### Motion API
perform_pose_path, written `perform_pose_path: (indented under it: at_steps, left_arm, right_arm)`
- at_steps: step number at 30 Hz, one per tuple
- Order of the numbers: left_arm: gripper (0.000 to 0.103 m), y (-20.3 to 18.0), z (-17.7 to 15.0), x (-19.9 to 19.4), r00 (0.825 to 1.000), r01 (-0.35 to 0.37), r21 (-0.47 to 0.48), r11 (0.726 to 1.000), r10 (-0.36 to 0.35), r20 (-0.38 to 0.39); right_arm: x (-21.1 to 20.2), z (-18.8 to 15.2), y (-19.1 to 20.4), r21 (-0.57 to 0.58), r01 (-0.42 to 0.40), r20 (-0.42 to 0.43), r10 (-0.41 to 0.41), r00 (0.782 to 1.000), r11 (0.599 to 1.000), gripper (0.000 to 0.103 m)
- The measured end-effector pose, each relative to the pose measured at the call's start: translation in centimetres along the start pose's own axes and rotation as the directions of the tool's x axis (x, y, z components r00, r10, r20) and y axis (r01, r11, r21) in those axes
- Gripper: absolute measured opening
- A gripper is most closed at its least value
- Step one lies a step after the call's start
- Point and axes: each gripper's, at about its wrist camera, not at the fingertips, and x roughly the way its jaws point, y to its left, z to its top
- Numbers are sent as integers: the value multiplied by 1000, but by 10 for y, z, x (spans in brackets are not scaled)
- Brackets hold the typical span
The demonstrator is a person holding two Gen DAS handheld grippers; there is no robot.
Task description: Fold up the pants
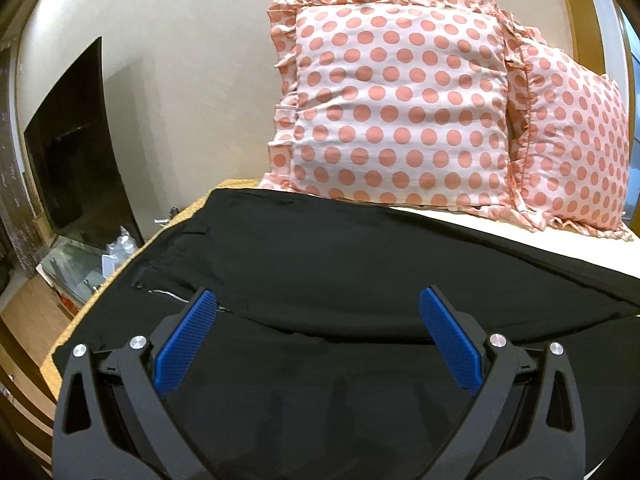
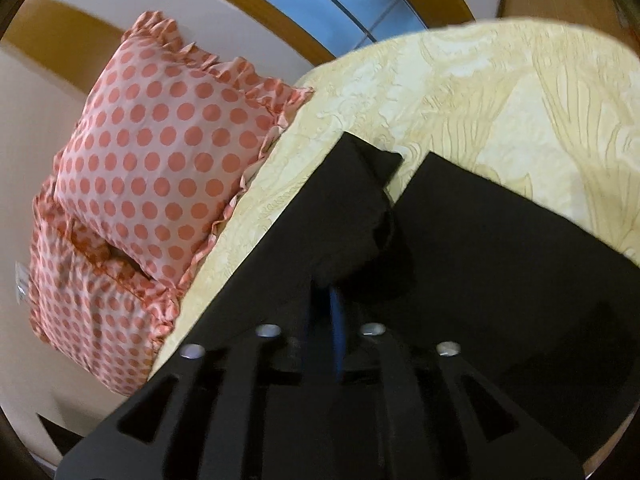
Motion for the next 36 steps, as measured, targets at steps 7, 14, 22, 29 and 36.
perform_pose_path:
  at_steps: [7,14,22,29,36]
  left_arm:
    - [101,3,4,-3,1000,-26,17,1000,26,9]
    - [101,-3,3,-6,999,-2,45,999,0,52]
    - [101,9,14,9,988,150,27,988,-151,28]
    - [101,55,53,69,965,188,-182,965,-216,-149]
    - [101,74,107,156,947,144,-305,942,-221,-234]
  right_arm:
    - [-1,1,-5,34,-58,32,57,998,998,42]
    - [17,2,-4,23,-24,19,24,1000,999,4]
    - [-29,6,7,-38,-127,137,131,982,991,3]
    - [-40,-8,-12,4,-115,116,114,987,993,3]
    - [-39,-12,-23,54,-93,109,86,990,994,3]
